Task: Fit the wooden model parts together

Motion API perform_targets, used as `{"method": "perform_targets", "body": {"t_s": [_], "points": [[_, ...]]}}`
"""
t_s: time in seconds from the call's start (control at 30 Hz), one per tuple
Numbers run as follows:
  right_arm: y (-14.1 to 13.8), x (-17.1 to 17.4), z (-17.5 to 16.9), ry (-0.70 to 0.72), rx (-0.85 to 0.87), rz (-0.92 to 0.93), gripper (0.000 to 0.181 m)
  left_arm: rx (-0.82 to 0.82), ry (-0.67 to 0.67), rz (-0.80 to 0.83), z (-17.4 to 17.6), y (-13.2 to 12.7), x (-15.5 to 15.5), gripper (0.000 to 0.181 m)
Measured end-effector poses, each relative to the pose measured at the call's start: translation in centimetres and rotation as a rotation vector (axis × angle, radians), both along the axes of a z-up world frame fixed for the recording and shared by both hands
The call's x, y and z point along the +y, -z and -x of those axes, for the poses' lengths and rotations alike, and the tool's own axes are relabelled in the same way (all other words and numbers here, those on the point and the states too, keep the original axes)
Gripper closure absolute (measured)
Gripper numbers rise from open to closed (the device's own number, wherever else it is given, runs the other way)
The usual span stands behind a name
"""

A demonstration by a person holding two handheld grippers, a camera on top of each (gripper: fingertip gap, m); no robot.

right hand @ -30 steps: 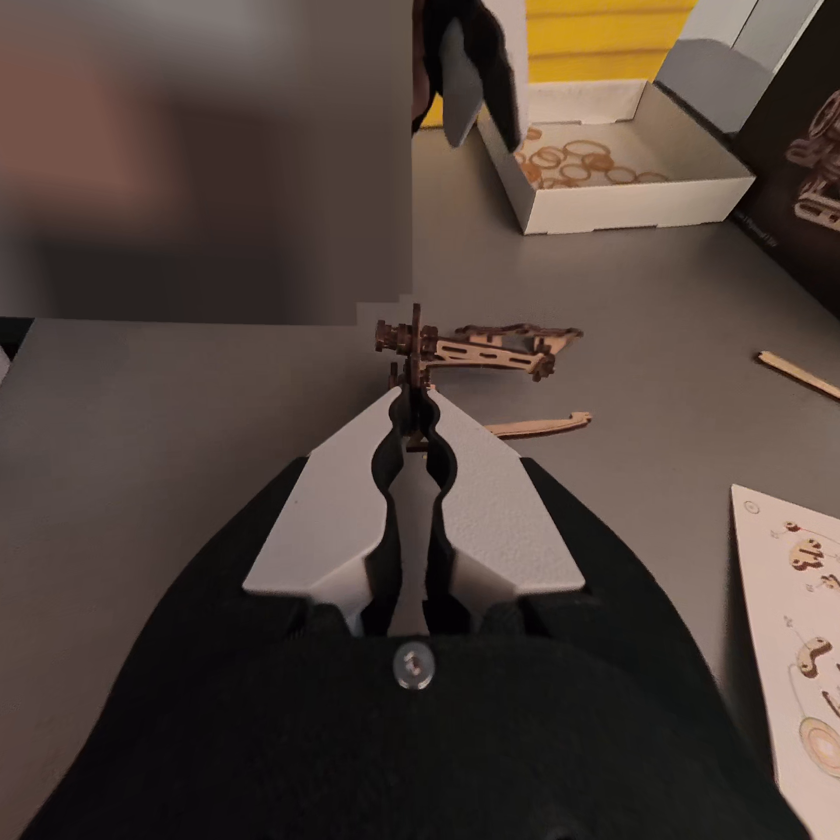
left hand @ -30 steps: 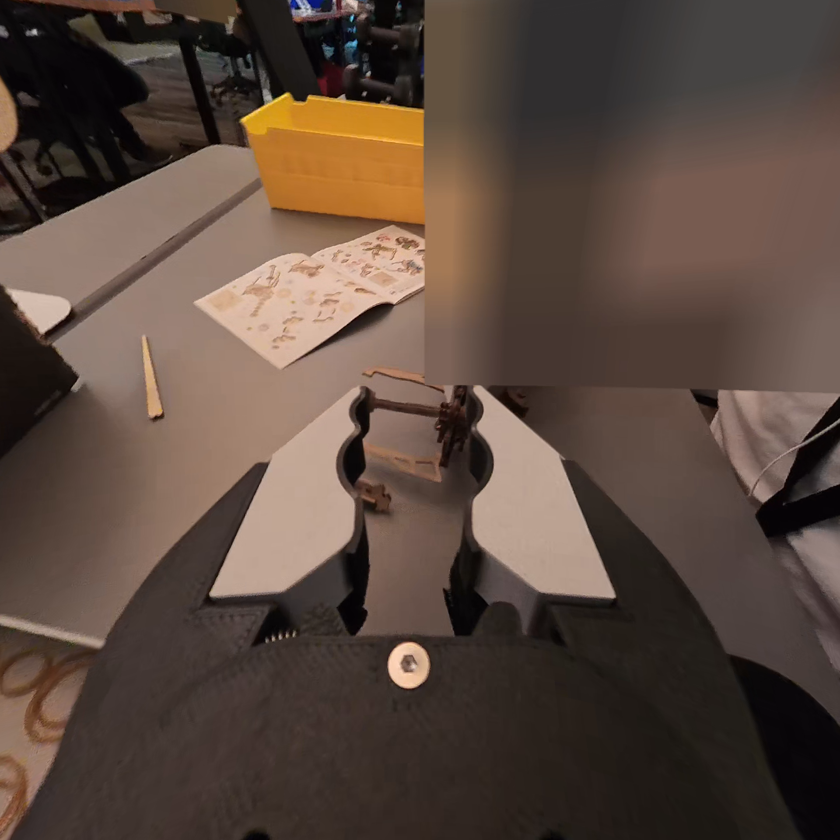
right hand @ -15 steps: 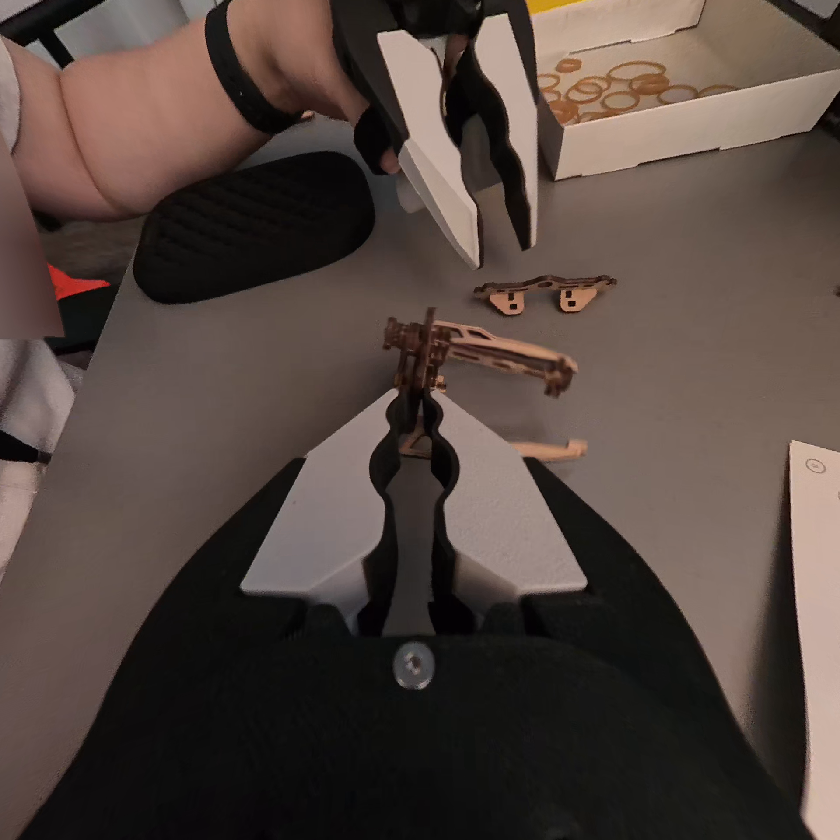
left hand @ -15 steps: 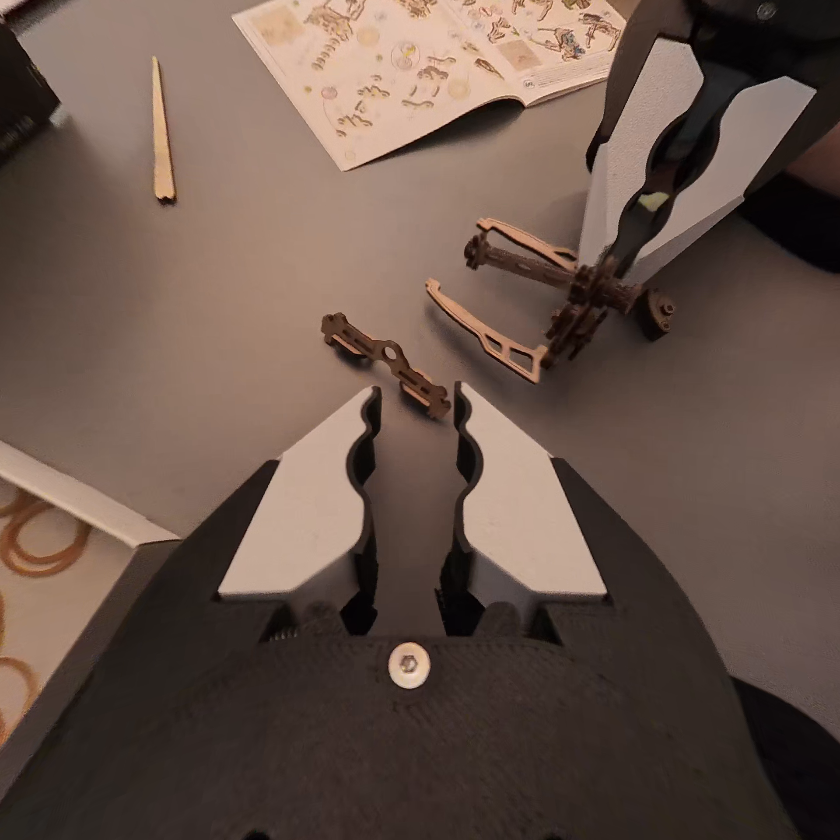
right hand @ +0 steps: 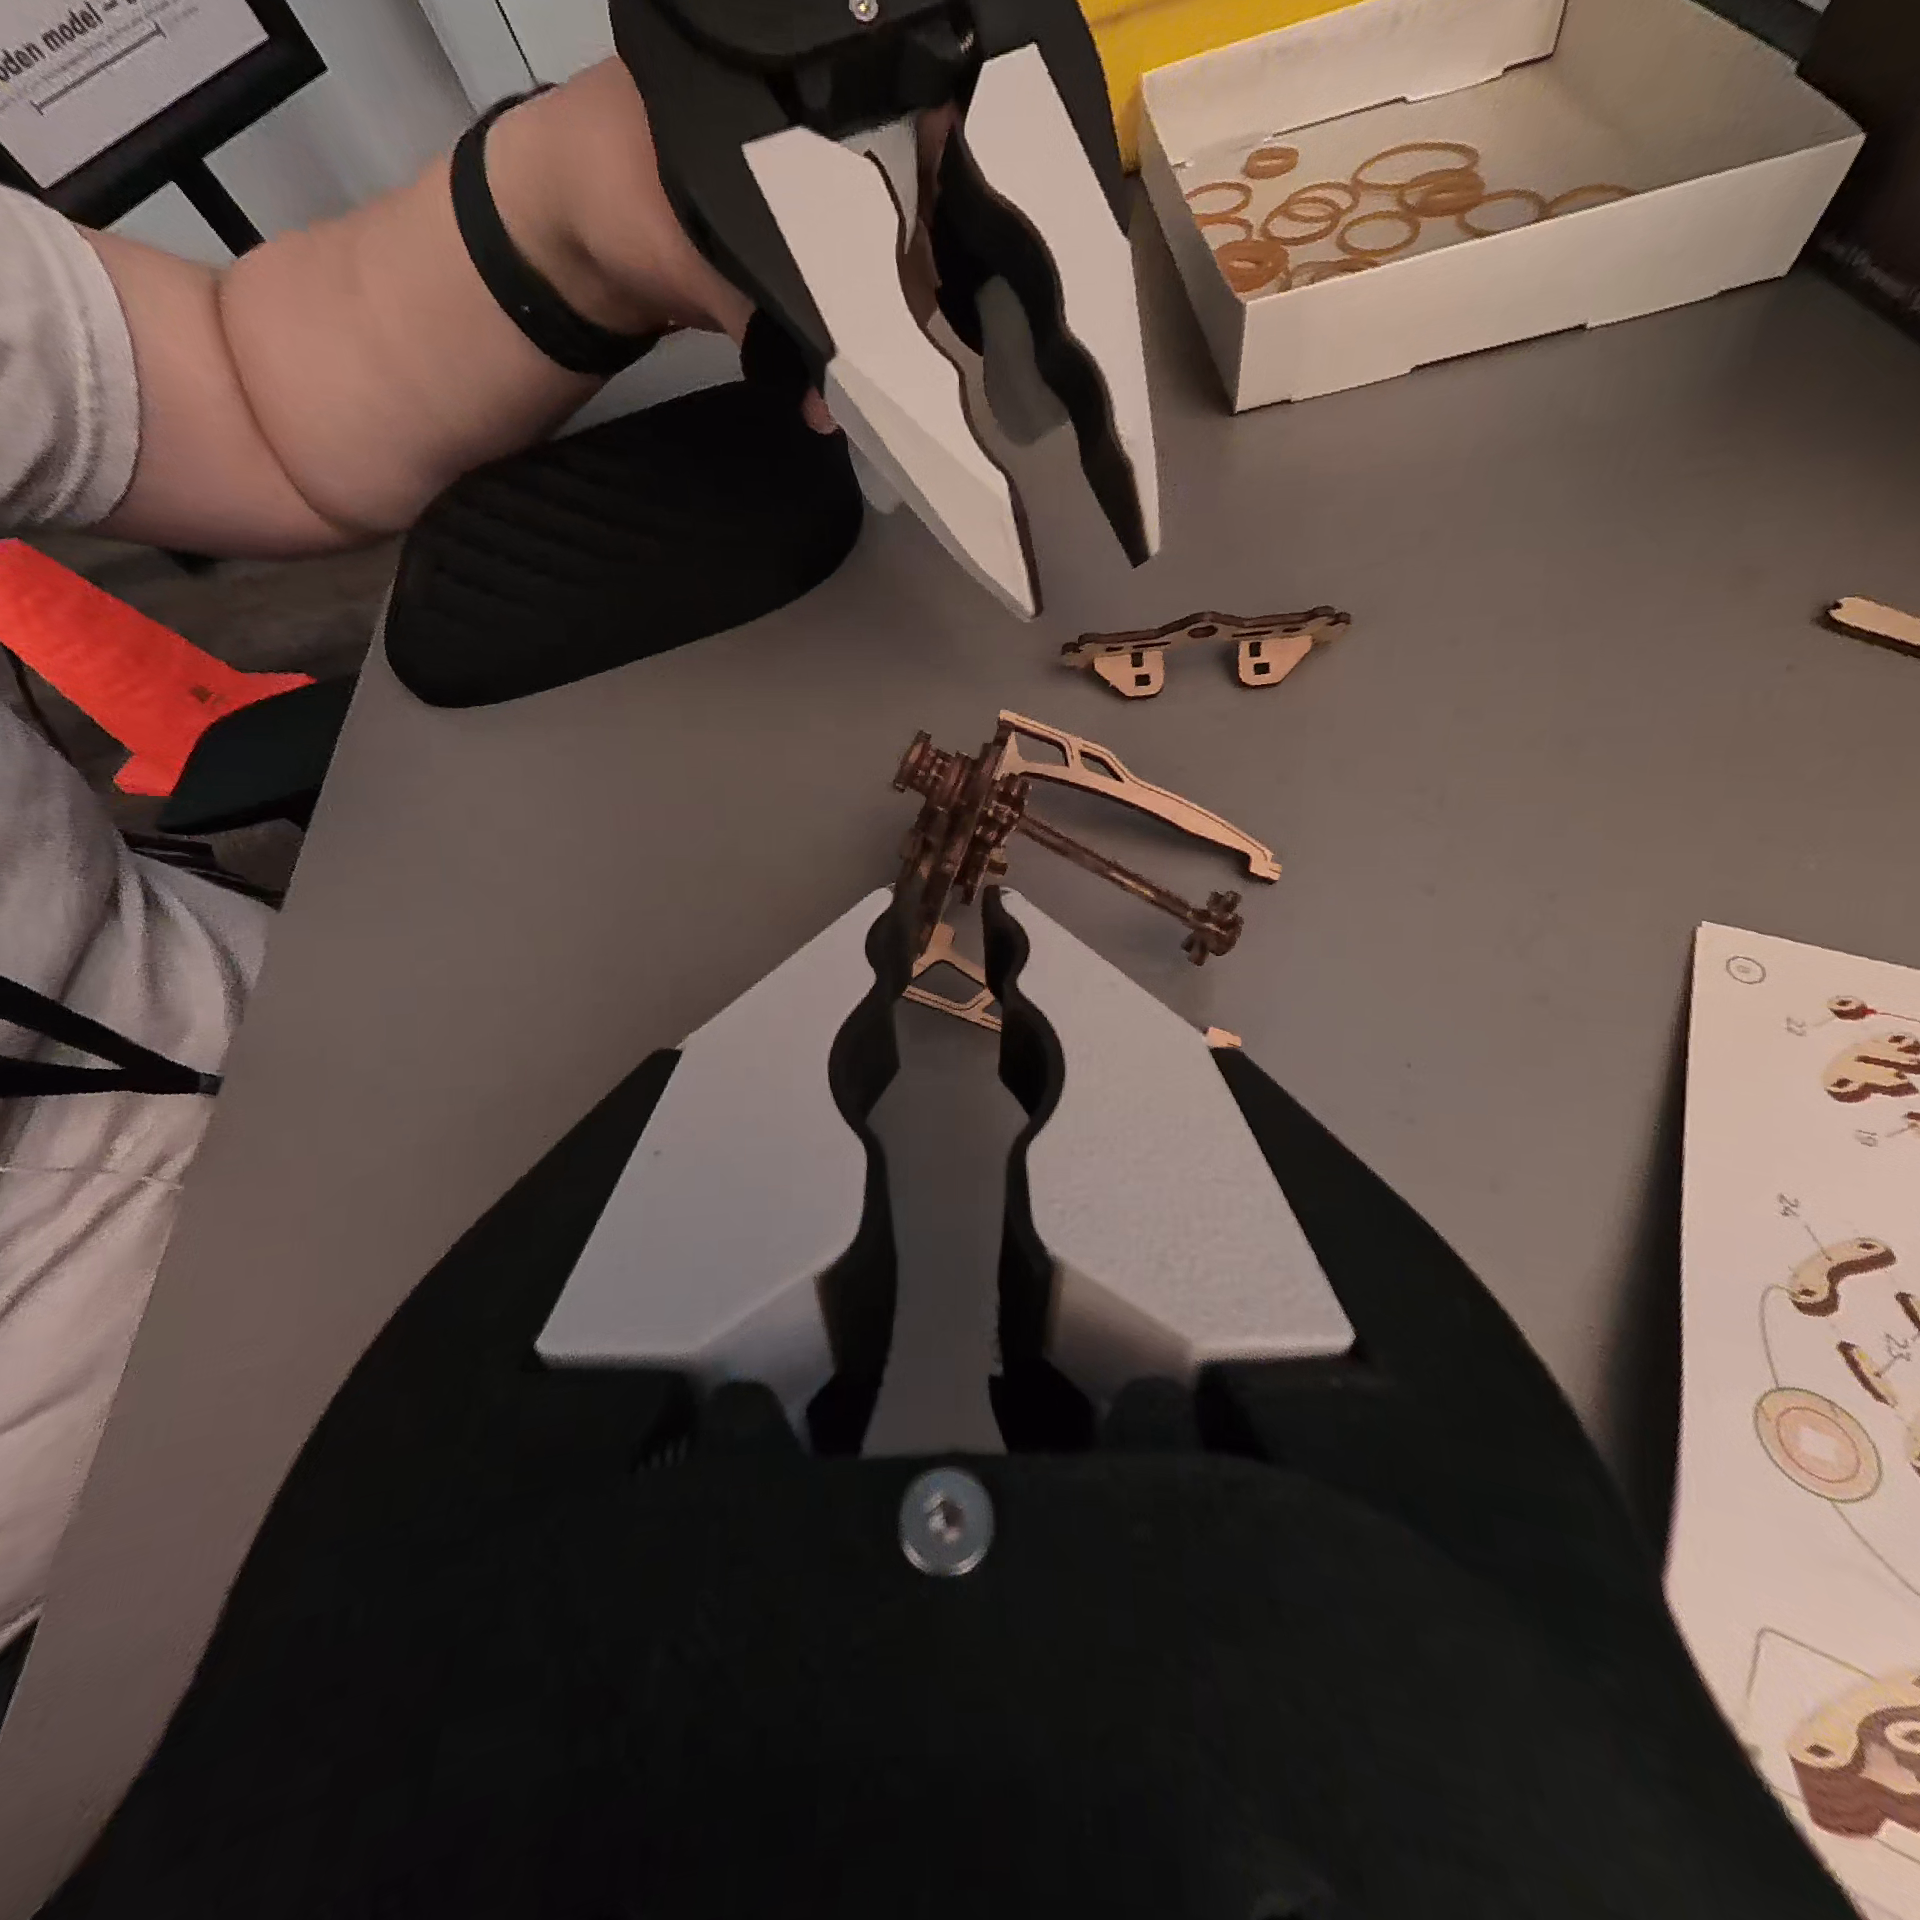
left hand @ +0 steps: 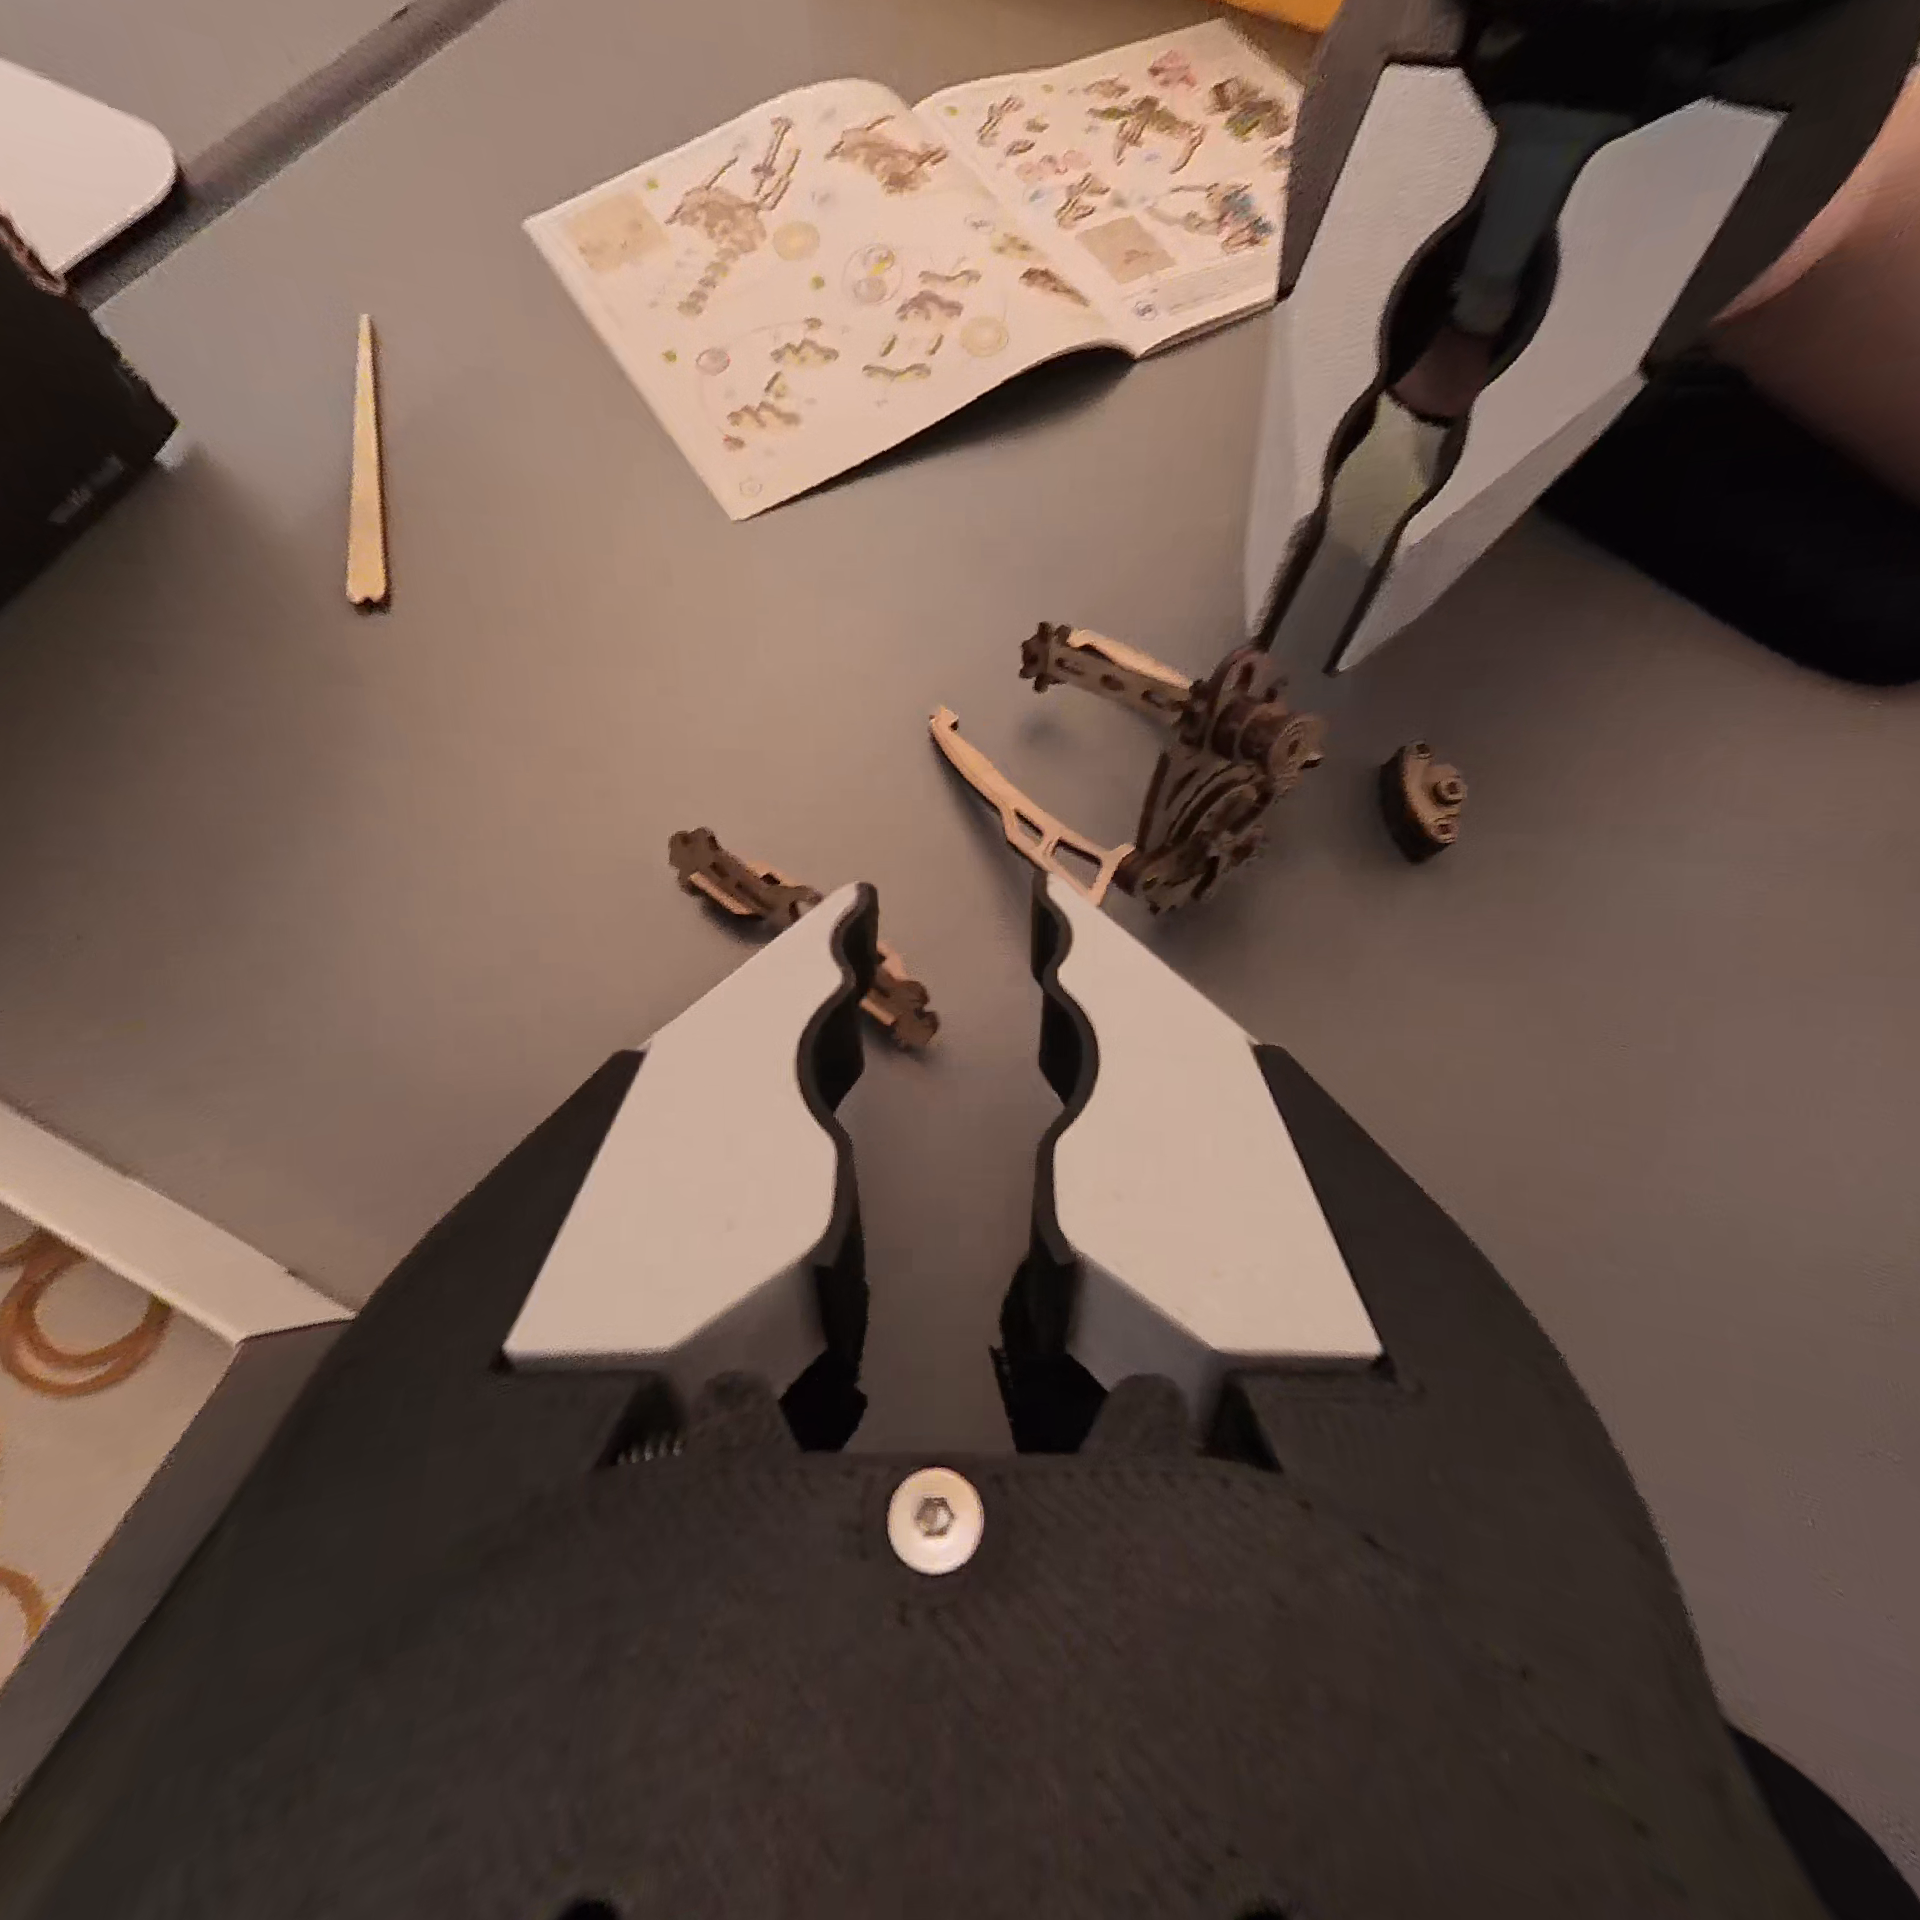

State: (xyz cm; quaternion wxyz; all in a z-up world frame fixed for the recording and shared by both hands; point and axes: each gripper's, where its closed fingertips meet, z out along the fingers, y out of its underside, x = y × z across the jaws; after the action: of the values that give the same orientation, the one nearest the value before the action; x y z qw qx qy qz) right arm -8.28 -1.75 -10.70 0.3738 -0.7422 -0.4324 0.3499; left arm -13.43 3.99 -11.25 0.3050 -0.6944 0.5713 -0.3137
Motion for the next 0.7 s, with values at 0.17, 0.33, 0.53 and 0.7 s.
{"method": "perform_targets", "body": {"t_s": [0.17,0.33,0.53,0.7], "points": [[0.7,-0.9,-0.6,-0.049,-0.079,-0.018,0.167,-0.067,-0.040,0.063,0.0,-0.7,0.6,0.158],[-0.3,-0.6,-1.5,-0.022,-0.029,-0.030,0.165,-0.053,-0.105,0.056,0.4,-0.3,1.8,0.158],[1.8,-0.6,-0.3,-0.025,-0.127,-0.019,0.165,-0.018,-0.056,0.025,-0.3,0.3,0.6,0.157],[2.2,-0.2,1.5,0.029,-0.111,0.026,0.167,-0.050,0.047,0.086,-1.4,-0.1,-2.0,0.156]]}}
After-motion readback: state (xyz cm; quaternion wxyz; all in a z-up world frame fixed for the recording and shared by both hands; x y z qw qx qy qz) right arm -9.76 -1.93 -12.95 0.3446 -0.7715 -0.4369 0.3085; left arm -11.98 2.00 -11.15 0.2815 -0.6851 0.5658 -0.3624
